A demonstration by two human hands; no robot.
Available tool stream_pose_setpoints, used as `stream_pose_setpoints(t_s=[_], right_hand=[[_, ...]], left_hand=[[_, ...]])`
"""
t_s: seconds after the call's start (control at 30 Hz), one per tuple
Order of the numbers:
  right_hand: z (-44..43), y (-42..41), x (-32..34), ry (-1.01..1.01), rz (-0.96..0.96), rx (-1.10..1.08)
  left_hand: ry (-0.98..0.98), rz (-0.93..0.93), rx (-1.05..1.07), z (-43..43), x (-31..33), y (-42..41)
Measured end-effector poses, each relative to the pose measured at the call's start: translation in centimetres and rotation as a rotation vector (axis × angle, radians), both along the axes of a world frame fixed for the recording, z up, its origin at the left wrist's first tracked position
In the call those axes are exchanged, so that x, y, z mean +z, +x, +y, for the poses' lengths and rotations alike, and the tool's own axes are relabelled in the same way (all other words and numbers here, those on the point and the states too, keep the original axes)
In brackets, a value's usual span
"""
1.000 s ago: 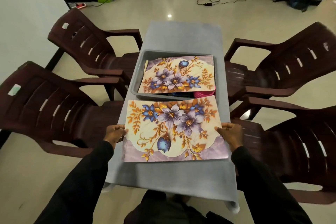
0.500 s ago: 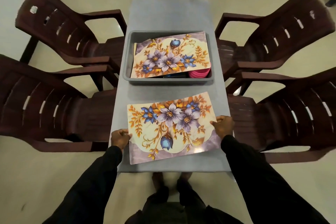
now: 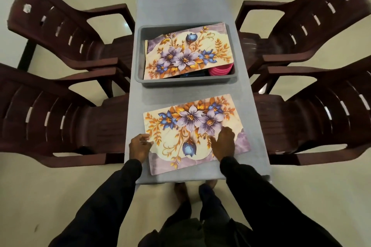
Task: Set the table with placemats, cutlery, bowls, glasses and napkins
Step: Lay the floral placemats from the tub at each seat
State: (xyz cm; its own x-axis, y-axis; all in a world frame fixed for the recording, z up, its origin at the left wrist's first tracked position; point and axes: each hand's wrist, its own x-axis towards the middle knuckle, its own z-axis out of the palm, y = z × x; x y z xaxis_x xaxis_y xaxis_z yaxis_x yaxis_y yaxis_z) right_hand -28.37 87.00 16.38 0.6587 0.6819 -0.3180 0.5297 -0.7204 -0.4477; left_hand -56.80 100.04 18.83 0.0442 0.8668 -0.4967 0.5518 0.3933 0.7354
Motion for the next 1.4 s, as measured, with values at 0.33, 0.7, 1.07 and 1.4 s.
stream_pose_setpoints(t_s=[0.33, 0.7, 1.07, 1.4], right_hand=[[-2.3, -3.4, -3.7, -0.16, -0.27, 0.226], [-7.6, 3.3, -4.0, 0.016, -0.41, 0.503], [-13.1, 7.4, -5.3, 0.039, -0.364, 0.62], [-13.2, 7.7, -5.1, 0.129, -0.443, 0.422]], left_hand=[[0.112, 0.269, -0.349, -4.8, -1.4, 4.2], [0.162, 0.553, -0.978, -1.7, -5.4, 12.2], [0.435, 0.469, -1.551, 4.3, -5.4, 18.8], [0.458, 0.302, -1.224, -6.2, -4.8, 17.8]])
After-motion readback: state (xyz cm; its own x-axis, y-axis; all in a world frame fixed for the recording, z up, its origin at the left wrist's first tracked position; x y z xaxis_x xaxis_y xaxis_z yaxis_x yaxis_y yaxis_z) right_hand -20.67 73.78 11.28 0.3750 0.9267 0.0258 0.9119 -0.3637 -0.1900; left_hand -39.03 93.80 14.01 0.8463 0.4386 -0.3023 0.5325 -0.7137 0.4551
